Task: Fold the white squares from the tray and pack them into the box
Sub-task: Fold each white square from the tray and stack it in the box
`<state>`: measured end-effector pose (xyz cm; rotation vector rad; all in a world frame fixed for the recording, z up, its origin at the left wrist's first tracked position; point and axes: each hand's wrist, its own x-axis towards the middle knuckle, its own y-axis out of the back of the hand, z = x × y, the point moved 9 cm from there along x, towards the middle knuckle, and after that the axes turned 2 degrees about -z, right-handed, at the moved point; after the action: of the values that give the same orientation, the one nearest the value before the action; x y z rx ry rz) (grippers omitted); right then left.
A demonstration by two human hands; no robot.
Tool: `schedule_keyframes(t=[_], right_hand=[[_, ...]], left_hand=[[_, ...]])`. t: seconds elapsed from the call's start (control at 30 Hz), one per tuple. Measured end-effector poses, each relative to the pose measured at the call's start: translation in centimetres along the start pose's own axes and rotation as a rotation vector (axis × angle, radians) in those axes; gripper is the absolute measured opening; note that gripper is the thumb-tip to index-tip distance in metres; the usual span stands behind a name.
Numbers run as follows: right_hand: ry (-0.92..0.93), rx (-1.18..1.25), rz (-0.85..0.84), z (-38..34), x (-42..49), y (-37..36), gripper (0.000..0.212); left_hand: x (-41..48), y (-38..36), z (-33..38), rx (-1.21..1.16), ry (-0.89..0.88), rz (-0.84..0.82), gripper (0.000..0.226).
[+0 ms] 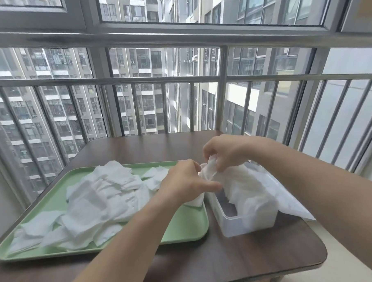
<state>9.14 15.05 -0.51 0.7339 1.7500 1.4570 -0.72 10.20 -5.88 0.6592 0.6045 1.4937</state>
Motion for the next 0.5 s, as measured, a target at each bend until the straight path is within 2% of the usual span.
schedule_keyframes(t=[0.1,0.2,0.3,0.5], right_hand=[[0.006,-0.129,-0.045,-1.1,0.8,-0.9,0.038],[0.019,-0.226,0.059,-1.5,1.5,-0.7,0.036],[-0.011,-0.166,0.121,-1.1,1.2,-0.3,0.028],[-0.026,-0.209,0.228,-1.2,1.3,-0.2,0.029]], left_hand=[[0.0,0.0,0.0,-0.010,-0.008,-0.003,0.081],[0.0,0.0,0.1,0.000,-0.012,-0.007,0.081],[0.0,-0.1,-0.1,0.006,-0.010,-0.012,0.085],[-0.2,0.0,0.3,0.044,-0.026,-0.010,0.082]])
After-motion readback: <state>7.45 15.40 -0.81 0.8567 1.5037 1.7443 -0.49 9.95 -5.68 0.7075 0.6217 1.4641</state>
